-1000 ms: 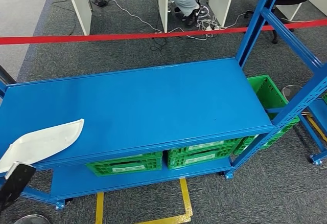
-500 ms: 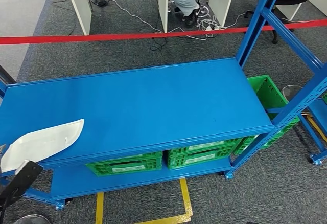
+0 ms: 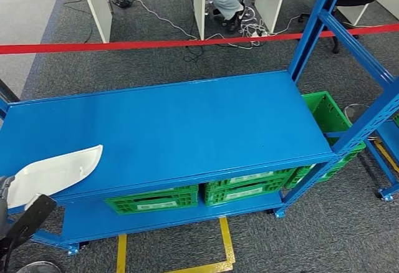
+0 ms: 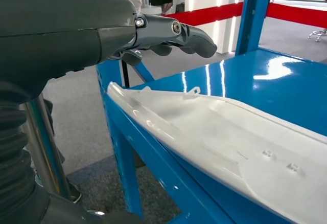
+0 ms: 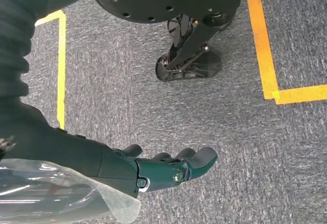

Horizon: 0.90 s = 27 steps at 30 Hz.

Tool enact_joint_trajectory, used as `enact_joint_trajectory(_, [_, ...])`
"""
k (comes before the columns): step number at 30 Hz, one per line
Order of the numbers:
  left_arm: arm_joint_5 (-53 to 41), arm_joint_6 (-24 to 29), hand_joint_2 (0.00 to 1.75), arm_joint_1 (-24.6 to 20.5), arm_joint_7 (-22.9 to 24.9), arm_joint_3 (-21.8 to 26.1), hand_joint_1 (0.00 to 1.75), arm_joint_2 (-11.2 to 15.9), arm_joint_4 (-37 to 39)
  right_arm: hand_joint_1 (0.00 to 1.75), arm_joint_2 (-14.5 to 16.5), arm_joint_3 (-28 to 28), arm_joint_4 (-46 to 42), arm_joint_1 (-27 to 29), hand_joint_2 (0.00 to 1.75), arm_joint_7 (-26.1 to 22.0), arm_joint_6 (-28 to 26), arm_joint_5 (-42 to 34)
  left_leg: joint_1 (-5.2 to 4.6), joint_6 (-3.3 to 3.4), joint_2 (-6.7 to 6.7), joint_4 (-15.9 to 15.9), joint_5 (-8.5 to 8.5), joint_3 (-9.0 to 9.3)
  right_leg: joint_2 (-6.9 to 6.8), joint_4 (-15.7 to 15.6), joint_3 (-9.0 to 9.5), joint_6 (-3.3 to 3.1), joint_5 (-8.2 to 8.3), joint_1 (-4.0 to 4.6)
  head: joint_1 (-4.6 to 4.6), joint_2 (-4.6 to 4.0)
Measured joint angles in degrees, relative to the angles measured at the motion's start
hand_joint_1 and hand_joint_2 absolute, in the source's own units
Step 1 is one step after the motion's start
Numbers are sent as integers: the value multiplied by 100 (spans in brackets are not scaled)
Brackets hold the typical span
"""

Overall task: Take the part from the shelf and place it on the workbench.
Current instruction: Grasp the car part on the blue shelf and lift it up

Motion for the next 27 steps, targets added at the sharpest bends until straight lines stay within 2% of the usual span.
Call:
enact_joint_trajectory(13, [-61,-107,175,-278,68,-93,0,66,284,0,2,-98,39,-51,175,-59,45,162,0,0,0,0,0,0,-1,0,-1,0,0,0,-1,0])
enact_joint_trajectory(27, [-239,-363,175,-930,68,-395,0,75,1014,0,5,-371,244,-248,175,-254,72,680,-1,0,0,0,1,0,0,1,0,1,0,-1,-1,0])
